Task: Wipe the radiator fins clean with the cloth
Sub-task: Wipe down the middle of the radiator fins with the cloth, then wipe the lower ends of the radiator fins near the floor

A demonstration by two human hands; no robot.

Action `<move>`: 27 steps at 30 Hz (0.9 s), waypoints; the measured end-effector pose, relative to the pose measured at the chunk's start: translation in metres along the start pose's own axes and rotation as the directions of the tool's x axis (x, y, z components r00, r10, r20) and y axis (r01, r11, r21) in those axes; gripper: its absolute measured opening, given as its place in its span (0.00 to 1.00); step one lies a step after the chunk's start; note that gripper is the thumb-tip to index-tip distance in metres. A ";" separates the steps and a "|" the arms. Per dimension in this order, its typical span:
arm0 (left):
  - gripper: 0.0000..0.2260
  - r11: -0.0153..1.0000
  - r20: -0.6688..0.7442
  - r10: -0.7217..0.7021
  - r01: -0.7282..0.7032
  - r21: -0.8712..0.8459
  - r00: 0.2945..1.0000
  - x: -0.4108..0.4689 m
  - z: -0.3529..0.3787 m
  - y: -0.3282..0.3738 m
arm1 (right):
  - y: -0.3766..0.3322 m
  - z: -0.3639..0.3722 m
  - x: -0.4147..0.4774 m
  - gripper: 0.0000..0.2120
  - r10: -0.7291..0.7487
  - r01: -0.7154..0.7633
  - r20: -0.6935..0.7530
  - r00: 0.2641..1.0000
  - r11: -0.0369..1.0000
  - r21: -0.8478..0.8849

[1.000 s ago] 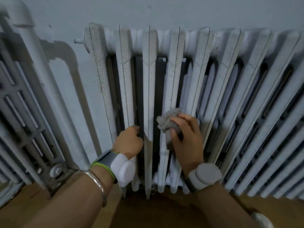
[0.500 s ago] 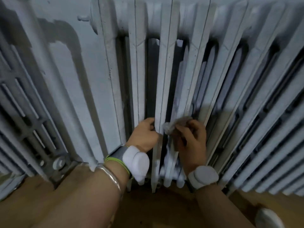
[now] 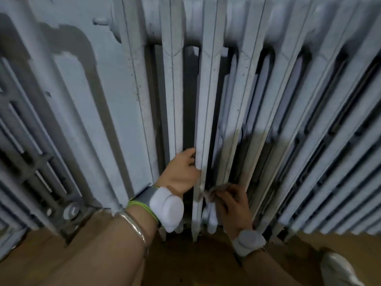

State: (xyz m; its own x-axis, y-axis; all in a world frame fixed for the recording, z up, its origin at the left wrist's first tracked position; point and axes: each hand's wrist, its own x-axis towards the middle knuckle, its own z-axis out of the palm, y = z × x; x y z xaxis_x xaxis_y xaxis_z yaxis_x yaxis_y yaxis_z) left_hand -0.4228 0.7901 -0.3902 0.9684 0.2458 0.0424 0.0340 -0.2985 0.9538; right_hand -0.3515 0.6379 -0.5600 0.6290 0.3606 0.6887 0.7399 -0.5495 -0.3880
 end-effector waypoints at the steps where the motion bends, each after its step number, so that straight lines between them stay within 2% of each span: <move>1: 0.18 1.000 0.004 0.007 -0.007 -0.008 1.000 0.000 -0.001 0.000 | -0.001 -0.002 -0.005 0.17 -0.010 0.010 0.030 0.999 1.000 0.002; 3: 0.18 1.000 0.011 0.019 -0.019 -0.002 1.000 0.001 -0.001 -0.002 | -0.004 -0.007 -0.011 0.21 0.014 -0.014 0.070 0.997 1.000 0.001; 5: 0.19 0.999 0.015 0.025 -0.025 0.021 1.000 0.001 -0.002 -0.003 | -0.009 -0.017 -0.006 0.13 0.078 -0.079 0.048 0.996 0.997 0.018; 7: 0.19 0.999 0.018 0.028 -0.028 0.020 0.999 0.001 -0.002 -0.003 | -0.017 -0.029 0.009 0.09 0.132 -0.131 -0.014 0.991 0.990 0.052; 14: 0.25 0.998 0.026 0.015 -0.017 0.053 1.000 -0.001 -0.005 -0.002 | -0.060 -0.075 0.078 0.12 0.047 -0.013 -0.302 0.952 0.993 0.114; 17: 0.26 0.996 0.031 -0.001 -0.002 0.085 1.000 -0.001 -0.005 -0.001 | -0.063 -0.082 0.096 0.12 0.031 0.009 -0.363 0.931 0.994 0.110; 27: 0.25 0.992 -0.006 -0.013 0.014 0.128 1.000 0.001 -0.005 -0.005 | -0.045 -0.050 0.073 0.13 0.014 -0.001 -0.274 0.962 0.999 0.045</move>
State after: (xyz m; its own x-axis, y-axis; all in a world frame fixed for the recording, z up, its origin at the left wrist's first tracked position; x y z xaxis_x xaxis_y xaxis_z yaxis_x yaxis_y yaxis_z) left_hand -0.4228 0.7964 -0.3939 0.9663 0.2553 0.0317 0.0788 -0.4109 0.9083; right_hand -0.3508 0.6517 -0.4611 0.5498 0.1332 0.8246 0.7489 -0.5159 -0.4160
